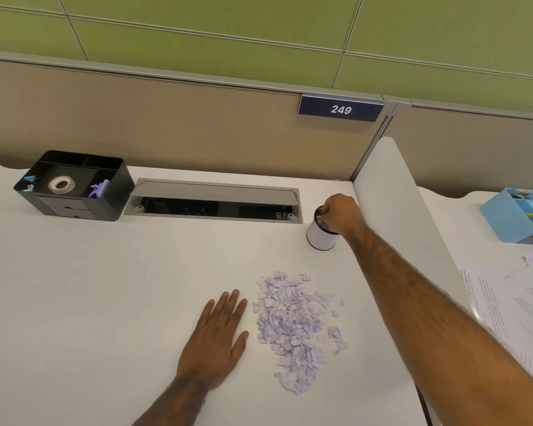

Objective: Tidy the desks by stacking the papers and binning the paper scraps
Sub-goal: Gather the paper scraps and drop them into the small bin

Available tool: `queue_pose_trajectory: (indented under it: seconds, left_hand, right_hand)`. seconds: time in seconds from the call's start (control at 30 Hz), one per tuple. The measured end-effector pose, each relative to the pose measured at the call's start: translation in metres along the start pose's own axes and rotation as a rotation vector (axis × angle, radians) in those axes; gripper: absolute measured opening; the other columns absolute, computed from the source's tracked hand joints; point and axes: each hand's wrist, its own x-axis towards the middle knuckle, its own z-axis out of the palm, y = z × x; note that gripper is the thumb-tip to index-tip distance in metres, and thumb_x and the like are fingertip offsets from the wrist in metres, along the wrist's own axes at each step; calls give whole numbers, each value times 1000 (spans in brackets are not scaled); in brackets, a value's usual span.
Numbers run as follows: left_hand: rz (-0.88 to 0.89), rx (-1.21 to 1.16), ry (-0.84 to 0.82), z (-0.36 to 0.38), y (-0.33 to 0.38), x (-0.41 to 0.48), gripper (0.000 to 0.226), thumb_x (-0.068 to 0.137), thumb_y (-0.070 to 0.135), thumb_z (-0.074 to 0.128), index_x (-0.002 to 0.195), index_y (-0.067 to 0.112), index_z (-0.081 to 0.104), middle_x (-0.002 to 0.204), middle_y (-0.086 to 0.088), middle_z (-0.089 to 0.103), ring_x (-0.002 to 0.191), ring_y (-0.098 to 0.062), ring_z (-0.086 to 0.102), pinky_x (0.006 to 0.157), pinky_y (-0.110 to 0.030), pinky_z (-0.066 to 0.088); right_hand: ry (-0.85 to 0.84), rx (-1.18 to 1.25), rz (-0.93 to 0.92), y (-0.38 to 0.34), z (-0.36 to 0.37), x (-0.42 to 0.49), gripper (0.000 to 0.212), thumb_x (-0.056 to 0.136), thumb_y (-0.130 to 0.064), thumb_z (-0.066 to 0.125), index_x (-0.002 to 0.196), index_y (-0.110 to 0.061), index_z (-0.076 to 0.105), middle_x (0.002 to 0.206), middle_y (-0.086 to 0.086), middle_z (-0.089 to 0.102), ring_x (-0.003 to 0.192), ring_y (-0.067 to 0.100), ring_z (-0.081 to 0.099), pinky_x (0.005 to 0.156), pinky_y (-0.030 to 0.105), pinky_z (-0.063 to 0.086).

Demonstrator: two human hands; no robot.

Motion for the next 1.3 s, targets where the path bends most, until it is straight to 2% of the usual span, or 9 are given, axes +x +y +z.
queue_pose_trajectory:
  seconds: [0.27,0.47,0.57,0.7,0.77,0.87,0.97,1.13,1.3]
  left_hand:
    - [2,7,4,-1,0,-2,63,105,47,32,162,23,20,171,3,11,158,-15,8,126,-41,11]
    - [2,13,3,0,-2,0,63,105,47,31,162,23,19,171,3,10,158,-14,6,126,-41,12]
    - [2,20,-2,1,-2,1,64,105,47,31,163,23,18,171,2,10,158,-14,6,126,-41,10]
    - [2,30,-7,2,-1,1,64,105,46,30,162,22,19,171,1,11,158,-15,8,127,-41,11]
    - [-4,36,-15,2,-2,1,64,105,47,28,163,22,18,171,2,10,158,-15,8,127,-42,11]
    - [-5,28,-19,3,-3,1,64,104,47,28,162,22,19,171,1,11,158,-16,9,127,-42,11]
    - [-1,22,-27,4,-2,1,64,104,48,26,163,23,17,171,2,9,158,-15,7,127,-42,10]
    - [-3,12,-26,3,-1,0,64,104,48,27,163,23,17,171,2,10,158,-15,7,127,-41,9]
    - [0,17,-31,3,-2,0,65,104,49,25,163,24,16,171,2,9,158,-16,7,127,-42,10]
  right_hand:
    - [188,229,39,9,-13,-6,32,81,7,47,89,-7,75,100,8,74,95,27,66,78,32,53]
    - [328,504,22,20,-4,-56,18,90,-8,58,96,-11,75,96,4,75,86,19,67,79,28,51]
    - [372,512,50,34,42,-113,22,100,-17,55,110,-9,73,110,8,74,102,25,67,87,29,46]
    - [224,391,170,66,121,-190,58,104,-47,36,147,-10,48,153,8,48,145,25,38,123,41,23]
    - [135,233,189,81,147,-218,80,98,-64,17,158,-11,27,166,6,24,156,24,13,127,43,7]
    - [50,146,-6,85,161,-245,93,91,-77,-2,162,-17,1,168,-6,-9,156,14,-11,126,39,-8]
    - [76,141,-70,75,163,-275,94,93,-79,5,161,-15,-4,168,-3,-11,156,15,-11,126,39,-4]
    - [51,25,107,45,185,-333,115,84,-90,23,161,-9,-2,169,14,-5,156,30,-5,124,56,7]
    - [54,-56,78,22,189,-308,113,86,-87,30,160,-4,8,167,22,7,156,35,5,122,62,13]
